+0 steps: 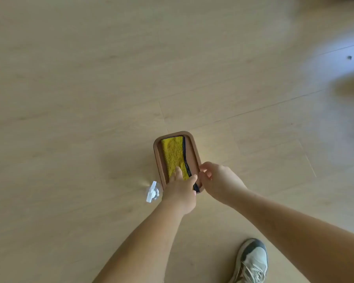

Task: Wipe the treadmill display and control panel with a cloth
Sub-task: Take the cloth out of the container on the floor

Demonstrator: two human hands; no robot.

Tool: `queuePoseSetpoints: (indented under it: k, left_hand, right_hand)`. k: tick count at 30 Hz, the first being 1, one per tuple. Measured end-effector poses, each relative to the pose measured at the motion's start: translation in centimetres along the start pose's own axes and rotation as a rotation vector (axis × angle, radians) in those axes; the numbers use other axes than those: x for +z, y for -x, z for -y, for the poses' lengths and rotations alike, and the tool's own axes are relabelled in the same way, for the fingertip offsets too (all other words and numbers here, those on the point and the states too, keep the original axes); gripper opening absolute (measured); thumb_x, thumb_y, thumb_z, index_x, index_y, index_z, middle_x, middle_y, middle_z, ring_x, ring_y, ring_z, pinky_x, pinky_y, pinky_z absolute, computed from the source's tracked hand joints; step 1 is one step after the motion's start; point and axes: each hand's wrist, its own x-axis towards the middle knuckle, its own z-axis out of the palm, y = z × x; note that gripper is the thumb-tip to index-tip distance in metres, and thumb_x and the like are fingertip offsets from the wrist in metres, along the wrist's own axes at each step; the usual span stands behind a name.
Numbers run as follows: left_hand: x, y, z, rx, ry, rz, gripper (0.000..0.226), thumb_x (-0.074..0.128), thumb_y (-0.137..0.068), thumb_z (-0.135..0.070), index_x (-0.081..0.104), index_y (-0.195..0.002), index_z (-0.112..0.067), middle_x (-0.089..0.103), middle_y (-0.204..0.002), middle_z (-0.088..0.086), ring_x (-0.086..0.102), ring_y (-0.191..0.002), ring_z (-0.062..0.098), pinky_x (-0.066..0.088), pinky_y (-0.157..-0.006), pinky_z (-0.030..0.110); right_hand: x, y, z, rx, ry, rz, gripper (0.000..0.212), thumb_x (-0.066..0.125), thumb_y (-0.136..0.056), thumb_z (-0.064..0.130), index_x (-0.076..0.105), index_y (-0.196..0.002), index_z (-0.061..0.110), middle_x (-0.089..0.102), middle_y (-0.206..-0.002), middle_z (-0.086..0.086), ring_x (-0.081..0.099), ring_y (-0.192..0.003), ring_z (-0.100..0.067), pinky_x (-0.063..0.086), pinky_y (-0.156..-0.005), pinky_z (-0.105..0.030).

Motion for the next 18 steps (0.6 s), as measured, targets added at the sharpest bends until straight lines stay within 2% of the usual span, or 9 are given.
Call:
queuePoseSetpoints:
  k: [2,5,7,9,11,14,16,18]
  left_hand:
    - [1.3,-2.3,0.5,-0.057,0.006,0.008,0.056,0.045,-0.106,-0.034,0.025,-0.158,-0.032,-0.009,-0.170,0.016,0.003,-0.155,0.039,0.022,-0.121,0.050]
    - [3.1,-4.1,1.3,-0.098,-0.037,-0.005,0.063,0.045,-0.105,-0.037,0.019,-0.161,-0.025,-0.005,-0.170,0.008,0.010,-0.150,0.035,0.028,-0.118,0.048]
    - [4.2,-4.1,1.7,-0.054,-0.137,-0.075,0.058,0.044,-0.105,-0.029,0.024,-0.158,-0.018,0.006,-0.168,0.006,0.021,-0.144,0.033,0.035,-0.113,0.045]
    - [3.9,-3.9,1.4,-0.013,-0.124,-0.145,0.043,0.041,-0.106,-0.025,0.039,-0.147,-0.013,0.021,-0.163,0.003,0.034,-0.135,0.030,0.041,-0.105,0.042]
    - [2.3,-2.9,-0.2,0.023,-0.071,-0.189,0.031,0.038,-0.107,-0.026,0.052,-0.131,-0.010,0.035,-0.153,0.003,0.043,-0.129,0.029,0.044,-0.100,0.043]
    - [-1.3,0.5,-4.2,0.145,0.069,-0.268,0.027,0.044,-0.105,-0.027,0.064,-0.108,-0.009,0.053,-0.131,0.001,0.057,-0.113,0.025,0.048,-0.094,0.040]
    - [-4.6,4.3,-8.1,0.232,0.287,-0.321,0.018,0.056,-0.101,-0.025,0.069,-0.101,-0.012,0.059,-0.118,-0.008,0.063,-0.096,0.016,0.053,-0.085,0.037]
    - [-7.8,8.9,-13.1,0.327,0.439,-0.332,0.011,0.061,-0.097,-0.019,0.072,-0.096,-0.019,0.062,-0.105,-0.015,0.061,-0.085,0.003,0.052,-0.077,0.026]
  right_hand:
    - [0.7,-1.7,-1.0,-0.003,0.014,-0.008,0.033,0.041,-0.101,0.032,0.063,-0.126,0.033,0.072,-0.113,0.004,0.069,-0.094,-0.022,0.060,-0.082,-0.038]
    - [0.7,-3.1,-1.8,0.003,-0.008,0.008,0.037,0.041,-0.102,0.033,0.062,-0.133,0.029,0.071,-0.119,0.005,0.068,-0.100,-0.020,0.059,-0.085,-0.035]
    - [0.5,-3.3,-2.3,0.015,-0.039,0.008,0.035,0.041,-0.102,0.031,0.064,-0.128,0.029,0.071,-0.115,0.005,0.068,-0.100,-0.021,0.059,-0.087,-0.037]
    - [-0.1,-3.0,-2.7,0.036,-0.071,-0.004,0.032,0.042,-0.100,0.029,0.067,-0.119,0.028,0.071,-0.109,0.003,0.068,-0.096,-0.024,0.060,-0.086,-0.040]
    - [-1.4,-2.0,-2.8,0.048,-0.124,-0.032,0.031,0.043,-0.099,0.029,0.070,-0.115,0.027,0.072,-0.105,0.003,0.068,-0.093,-0.024,0.060,-0.085,-0.041]
    - [-5.0,1.3,-2.9,0.067,-0.212,-0.077,0.029,0.048,-0.099,0.029,0.069,-0.119,0.026,0.072,-0.108,0.005,0.067,-0.096,-0.022,0.058,-0.086,-0.036]
    - [-8.6,4.3,-3.0,0.107,-0.276,-0.090,0.030,0.050,-0.099,0.031,0.067,-0.123,0.025,0.070,-0.111,0.004,0.066,-0.098,-0.022,0.055,-0.085,-0.032]
    - [-13.2,8.4,-3.1,0.145,-0.300,-0.080,0.028,0.047,-0.100,0.034,0.065,-0.116,0.020,0.070,-0.108,-0.001,0.065,-0.098,-0.025,0.055,-0.083,-0.034]
